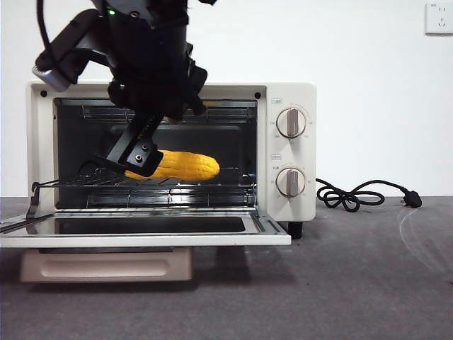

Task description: Take the corn from the table,put the corn in the oven

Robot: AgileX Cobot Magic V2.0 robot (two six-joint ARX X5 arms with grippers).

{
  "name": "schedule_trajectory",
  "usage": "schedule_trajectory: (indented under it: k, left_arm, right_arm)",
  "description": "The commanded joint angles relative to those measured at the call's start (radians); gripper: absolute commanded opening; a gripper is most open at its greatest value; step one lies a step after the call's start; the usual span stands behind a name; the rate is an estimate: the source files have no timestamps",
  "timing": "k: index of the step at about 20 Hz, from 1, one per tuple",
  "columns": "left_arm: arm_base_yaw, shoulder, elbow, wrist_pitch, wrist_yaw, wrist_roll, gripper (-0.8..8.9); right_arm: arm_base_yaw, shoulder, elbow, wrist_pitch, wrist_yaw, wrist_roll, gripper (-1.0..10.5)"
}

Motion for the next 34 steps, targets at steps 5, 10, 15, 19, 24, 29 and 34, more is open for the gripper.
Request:
schedule_trajectory:
  k: [5,10,15,19,24,29,34]
  left_arm:
    - [-0.002,-0.002,-0.001,-0.013,-0.076,0.009,-0.05]
    - [-0.002,-0.002,-0.001,-0.049,-0.217,0.068,-0.06]
    - [-0.001,-0.002,-0.001,0.019,-0.290,0.124,-0.08]
    - [-0.001,0.019,-0.001,0.082,-0.288,0.153,-0.08]
    - [-0.001,0.103,-0.001,0.109,-0.284,0.157,-0.08]
    - [0.003,0.250,-0.001,0.172,-0.169,0.183,-0.08]
    - [0.055,0.397,-0.001,0.252,0.100,0.174,-0.08]
  right_arm:
    - [0.061,-0.011,0.005,0.000,0.085,0.068,4.4]
    - [0.127,-0.109,0.005,-0.105,0.092,0.162,4.4]
    - [0.209,-0.254,0.005,-0.344,0.064,0.344,4.4]
    - [0.260,-0.335,0.005,-0.490,0.019,0.456,4.4]
    - [0.331,-0.430,0.005,-0.674,0.011,0.557,3.3]
    - [0.384,-0.529,0.005,-0.822,-0.040,0.695,1.6]
    - [0.385,-0.609,0.005,-0.929,-0.108,0.803,-0.1]
